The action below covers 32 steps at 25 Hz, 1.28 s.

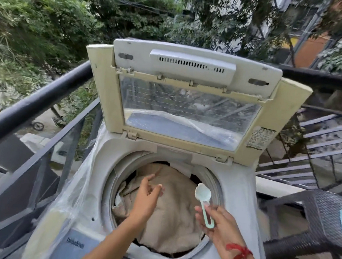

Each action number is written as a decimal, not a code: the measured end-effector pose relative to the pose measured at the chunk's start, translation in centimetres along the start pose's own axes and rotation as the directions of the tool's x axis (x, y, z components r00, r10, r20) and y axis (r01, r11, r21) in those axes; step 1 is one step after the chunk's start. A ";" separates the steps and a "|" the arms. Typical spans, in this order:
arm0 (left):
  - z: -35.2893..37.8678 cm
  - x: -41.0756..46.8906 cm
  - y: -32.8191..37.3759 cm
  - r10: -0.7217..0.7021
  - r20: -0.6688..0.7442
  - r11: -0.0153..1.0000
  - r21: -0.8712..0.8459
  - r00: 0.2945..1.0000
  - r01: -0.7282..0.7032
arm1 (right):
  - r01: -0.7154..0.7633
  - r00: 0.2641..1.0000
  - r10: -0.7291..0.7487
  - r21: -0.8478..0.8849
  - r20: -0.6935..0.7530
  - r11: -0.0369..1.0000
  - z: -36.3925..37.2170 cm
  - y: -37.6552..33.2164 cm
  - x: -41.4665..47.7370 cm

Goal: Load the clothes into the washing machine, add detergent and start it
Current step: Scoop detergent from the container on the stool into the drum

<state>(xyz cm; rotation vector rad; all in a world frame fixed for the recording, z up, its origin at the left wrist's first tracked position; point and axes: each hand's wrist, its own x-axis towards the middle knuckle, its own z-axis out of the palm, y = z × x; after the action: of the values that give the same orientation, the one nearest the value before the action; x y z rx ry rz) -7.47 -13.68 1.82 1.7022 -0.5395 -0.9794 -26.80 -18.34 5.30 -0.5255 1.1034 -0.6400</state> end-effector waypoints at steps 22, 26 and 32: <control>16.2 -20.8 -0.9 0.256 0.686 0.927 0.024 0.681 -0.373 | 0.443 0.752 -0.194 0.266 -0.630 0.856 -24.1 8.5 -26.3; 19.5 -23.4 -2.0 0.192 0.787 0.918 0.067 0.587 -0.390 | 0.428 0.706 -0.172 0.220 -0.687 0.877 -26.9 9.7 -29.9; 27.9 -27.4 -5.7 0.129 0.829 0.875 0.162 0.544 -0.455 | 0.408 0.681 -0.141 0.211 -0.719 0.888 -36.9 7.8 -30.2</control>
<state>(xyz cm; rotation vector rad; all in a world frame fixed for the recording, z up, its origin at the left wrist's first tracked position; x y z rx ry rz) -46.34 -6.78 2.82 1.2972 -1.6642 -1.4375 -68.76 5.69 6.02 -0.1145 1.5744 -1.3626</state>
